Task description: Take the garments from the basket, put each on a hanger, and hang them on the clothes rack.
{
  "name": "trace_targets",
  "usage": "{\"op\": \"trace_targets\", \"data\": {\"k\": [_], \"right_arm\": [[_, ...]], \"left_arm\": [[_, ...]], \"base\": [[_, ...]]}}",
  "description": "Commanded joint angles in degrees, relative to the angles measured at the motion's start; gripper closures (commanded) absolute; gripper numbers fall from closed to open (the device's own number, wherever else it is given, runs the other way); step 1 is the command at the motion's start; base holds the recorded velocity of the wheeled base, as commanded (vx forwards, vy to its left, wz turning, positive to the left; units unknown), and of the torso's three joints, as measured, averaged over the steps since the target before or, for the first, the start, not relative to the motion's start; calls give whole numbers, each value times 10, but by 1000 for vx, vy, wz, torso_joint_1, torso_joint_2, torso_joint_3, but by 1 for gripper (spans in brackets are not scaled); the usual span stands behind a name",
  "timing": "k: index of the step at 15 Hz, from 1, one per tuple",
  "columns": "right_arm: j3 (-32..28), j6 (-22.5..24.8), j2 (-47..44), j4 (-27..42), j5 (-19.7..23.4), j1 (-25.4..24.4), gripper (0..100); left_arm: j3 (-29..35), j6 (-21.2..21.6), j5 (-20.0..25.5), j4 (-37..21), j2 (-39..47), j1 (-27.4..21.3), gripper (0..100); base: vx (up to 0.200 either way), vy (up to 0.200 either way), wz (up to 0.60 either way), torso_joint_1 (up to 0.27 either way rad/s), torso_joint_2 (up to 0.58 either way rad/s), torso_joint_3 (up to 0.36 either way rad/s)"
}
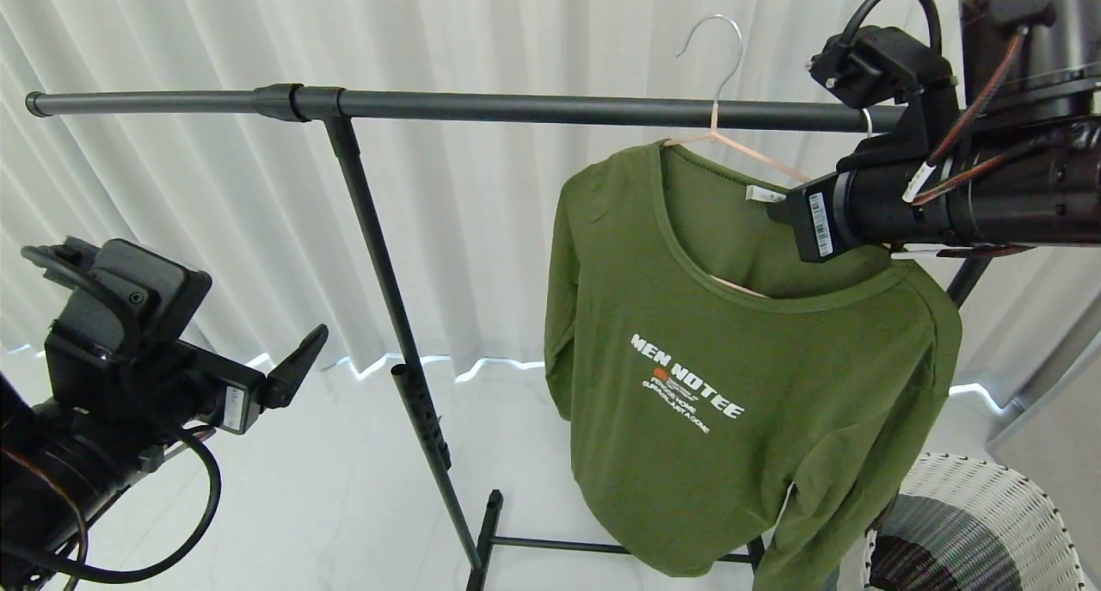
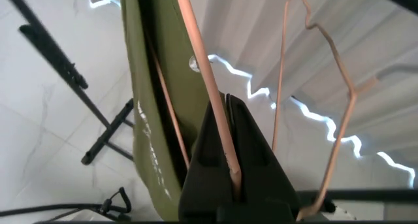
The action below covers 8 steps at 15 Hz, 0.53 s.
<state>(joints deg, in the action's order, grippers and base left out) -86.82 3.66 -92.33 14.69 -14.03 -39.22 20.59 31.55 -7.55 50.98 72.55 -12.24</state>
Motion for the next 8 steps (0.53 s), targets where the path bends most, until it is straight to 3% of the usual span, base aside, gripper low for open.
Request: {"op": "trace_targets", "data": {"k": [1, 4, 8], "right_arm": [[-12, 0, -18, 0, 0, -2, 100], [-36, 0, -61, -6, -29, -7, 100], [-63, 0, -94, -16, -34, 2, 100]], "left_arm": [[-1, 0, 0, 1, 1, -7, 0], [-2, 2, -2, 1, 7, -36, 0], [-1, 6, -4, 1, 7, -37, 0]], "base": [[0, 0, 0, 0, 0, 0], [0, 0, 0, 0, 0, 0], [0, 0, 0, 0, 0, 0]]}}
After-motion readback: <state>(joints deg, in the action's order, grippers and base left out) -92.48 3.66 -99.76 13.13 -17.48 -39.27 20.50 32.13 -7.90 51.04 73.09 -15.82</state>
